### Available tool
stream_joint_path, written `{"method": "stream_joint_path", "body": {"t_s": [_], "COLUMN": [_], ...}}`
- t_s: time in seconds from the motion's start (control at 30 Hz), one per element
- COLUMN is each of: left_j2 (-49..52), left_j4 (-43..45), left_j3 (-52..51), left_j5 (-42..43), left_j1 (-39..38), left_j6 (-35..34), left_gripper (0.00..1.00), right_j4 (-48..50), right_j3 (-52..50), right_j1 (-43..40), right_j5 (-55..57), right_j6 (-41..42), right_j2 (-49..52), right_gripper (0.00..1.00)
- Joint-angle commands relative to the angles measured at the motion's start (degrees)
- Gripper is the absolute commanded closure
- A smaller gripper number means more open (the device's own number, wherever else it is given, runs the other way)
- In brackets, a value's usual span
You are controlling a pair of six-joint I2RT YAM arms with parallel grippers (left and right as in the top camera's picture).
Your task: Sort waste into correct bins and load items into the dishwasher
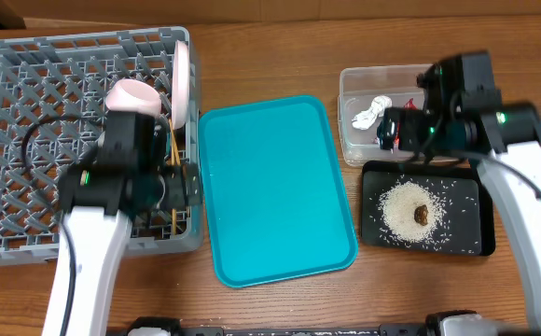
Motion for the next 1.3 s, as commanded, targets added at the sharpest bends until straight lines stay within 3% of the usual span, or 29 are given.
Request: {"method": "stream_joint_path", "body": {"t_s": [0.0,0.17,0.37,0.67,1.03,1.27], "left_j2": [-12.2,-30.7,-40.9,-41.2,-41.2,-41.2], "left_j4": [3.9,10.0,9.5,3.1,2.6,1.9], "left_j3": [-6.4,-16.0,-18.8,-18.8,-18.8,-18.8], "left_j5": [1.6,1.0,0.2,0.2,0.2,0.2], "left_j1": [0.2,0.2,0.2,0.2,0.2,0.2], "left_j6": [2.1,-1.5,-1.6,-1.6,-1.6,-1.6], "left_gripper": [0.0,0.0,0.0,0.0,0.0,0.0], "right_j4": [3.7,7.3,-1.3,-4.4,-4.1,12.4], "right_j3": [-8.3,-19.8,-21.6,-21.6,-21.9,-31.7], "right_j1": [-0.2,-0.2,-0.2,-0.2,-0.2,-0.2], "right_j5": [1.2,5.3,7.3,7.3,7.6,7.6], "right_j6": [0.4,1.2,1.2,1.2,1.2,-0.5], "right_j2": [-11.9,-29.1,-40.6,-42.4,-44.3,-57.8], "right_gripper": [0.0,0.0,0.0,0.0,0.0,0.0]}}
